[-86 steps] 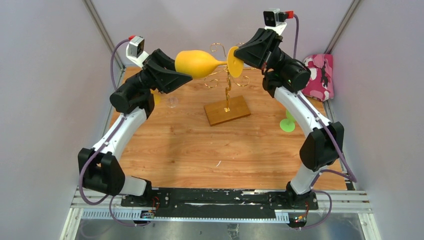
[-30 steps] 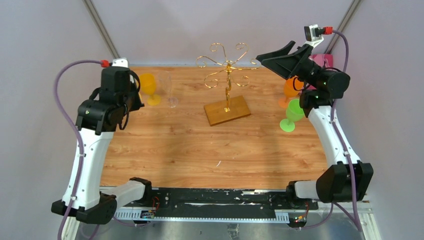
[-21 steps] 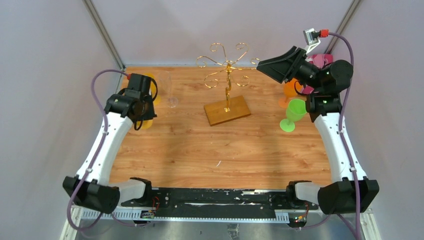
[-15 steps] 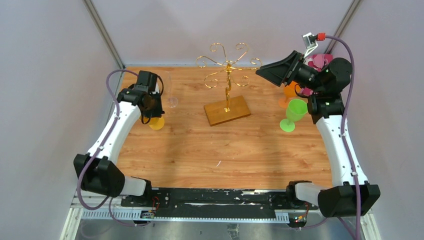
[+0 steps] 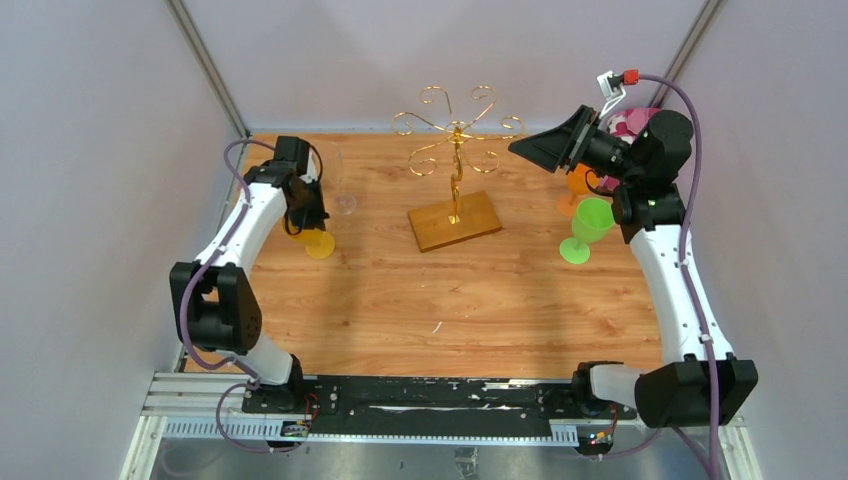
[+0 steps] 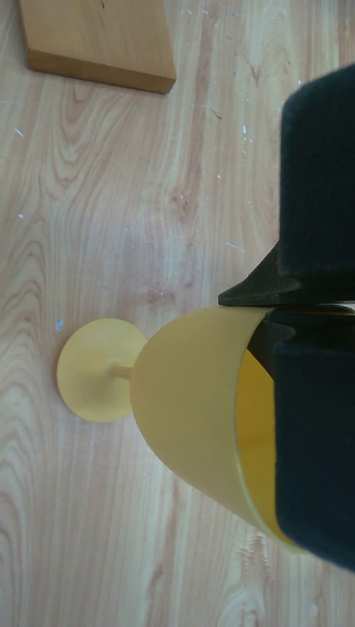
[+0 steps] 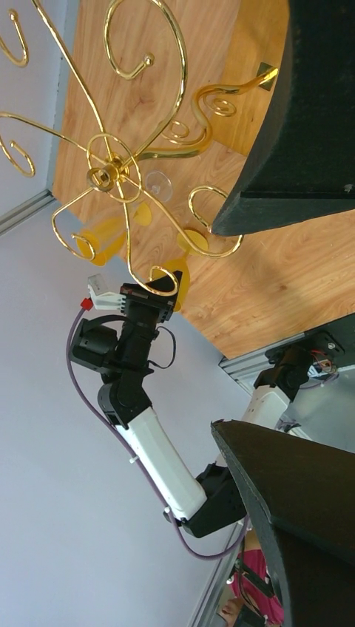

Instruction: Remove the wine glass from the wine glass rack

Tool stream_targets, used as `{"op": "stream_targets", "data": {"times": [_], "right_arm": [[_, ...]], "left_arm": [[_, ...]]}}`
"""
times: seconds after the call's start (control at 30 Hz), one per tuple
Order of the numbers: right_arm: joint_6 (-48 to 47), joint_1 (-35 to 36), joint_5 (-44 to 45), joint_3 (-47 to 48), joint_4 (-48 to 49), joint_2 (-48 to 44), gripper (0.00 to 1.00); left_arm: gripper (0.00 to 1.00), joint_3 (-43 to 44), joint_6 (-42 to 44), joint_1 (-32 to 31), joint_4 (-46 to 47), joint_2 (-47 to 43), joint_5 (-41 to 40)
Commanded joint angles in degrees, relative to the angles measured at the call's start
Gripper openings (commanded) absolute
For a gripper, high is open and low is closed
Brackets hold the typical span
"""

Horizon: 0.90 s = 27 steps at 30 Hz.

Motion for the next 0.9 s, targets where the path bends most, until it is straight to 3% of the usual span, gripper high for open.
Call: {"op": "stream_targets", "data": {"times": [0.0,0.4,0.5,0.6,0.7,0.87], "right_arm": [[-1.5,-1.2,0.7,1.5,-0.9,0.4,0.99],[-1.1,-2.3,0.3,1.3,-1.2,1.3,0.99],[-0.5,-2.3,0.1,0.7,-0.3,1.4,0.99],[0.4,-2.3,-0.2,0.2,0.9,1.6,1.0],[1.2,-2.2,-0.6,-0.3,2.2,1.9,0.99],[3.5,-2.3,-1.3,-1.5,5.4,2.5,0.99]], "left_arm": [[0.0,3.0,1.4,0.5,1.0,1.6,0.9],[0.0,6.2,2.0,0.7,-0.2,7.4,2.2],[0.06,8.9,2.3,0.7,-2.2,9.6,2.1],[0.22,10.7,3.1,0.7,-3.1,10.6,3.1],[0.29,11.5,3.5,0.7,-3.5,11.0,2.8],[0.31,12.3,3.8,0.7,-3.9,10.6,3.6]]}}
